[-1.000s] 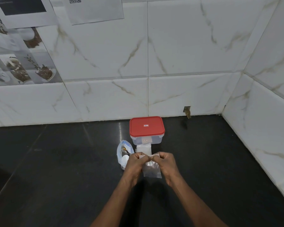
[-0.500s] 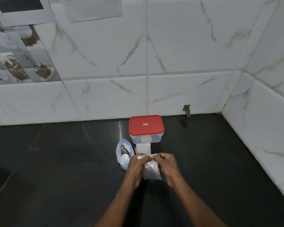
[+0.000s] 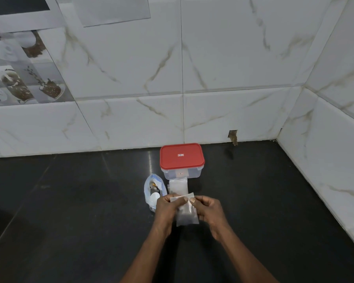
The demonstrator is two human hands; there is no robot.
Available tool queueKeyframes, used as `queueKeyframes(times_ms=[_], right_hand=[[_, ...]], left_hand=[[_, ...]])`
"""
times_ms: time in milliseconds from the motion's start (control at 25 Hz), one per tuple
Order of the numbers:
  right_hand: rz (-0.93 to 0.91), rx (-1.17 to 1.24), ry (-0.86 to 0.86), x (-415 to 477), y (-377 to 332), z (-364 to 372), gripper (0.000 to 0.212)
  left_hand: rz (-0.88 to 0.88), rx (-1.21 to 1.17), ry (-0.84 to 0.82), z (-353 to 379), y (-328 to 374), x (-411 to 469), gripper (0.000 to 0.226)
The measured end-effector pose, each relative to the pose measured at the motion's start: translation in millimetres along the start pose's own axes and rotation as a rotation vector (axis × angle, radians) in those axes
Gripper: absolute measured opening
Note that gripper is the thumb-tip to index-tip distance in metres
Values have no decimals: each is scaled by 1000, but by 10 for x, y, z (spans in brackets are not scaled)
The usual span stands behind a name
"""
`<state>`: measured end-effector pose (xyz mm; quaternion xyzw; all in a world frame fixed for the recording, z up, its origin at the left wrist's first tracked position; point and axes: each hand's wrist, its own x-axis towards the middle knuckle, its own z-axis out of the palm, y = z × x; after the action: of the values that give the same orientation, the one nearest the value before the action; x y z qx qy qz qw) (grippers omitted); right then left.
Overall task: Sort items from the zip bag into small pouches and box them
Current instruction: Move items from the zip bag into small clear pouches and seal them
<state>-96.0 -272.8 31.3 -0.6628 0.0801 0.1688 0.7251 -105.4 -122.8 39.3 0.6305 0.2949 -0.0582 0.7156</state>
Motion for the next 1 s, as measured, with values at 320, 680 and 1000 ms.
queueKeyframes(times_ms=[320,680,1000], right_hand=[[87,-100,230,166,424,-87,14],[-12,-275,289,944,-25,428,7],[-243,-1090,237,967,151,557,43]], left_hand=[[137,-31,336,-171,-79,50,17],[203,132,495,-554,-280,185,29],[235,268,378,-690,-465,397,38]])
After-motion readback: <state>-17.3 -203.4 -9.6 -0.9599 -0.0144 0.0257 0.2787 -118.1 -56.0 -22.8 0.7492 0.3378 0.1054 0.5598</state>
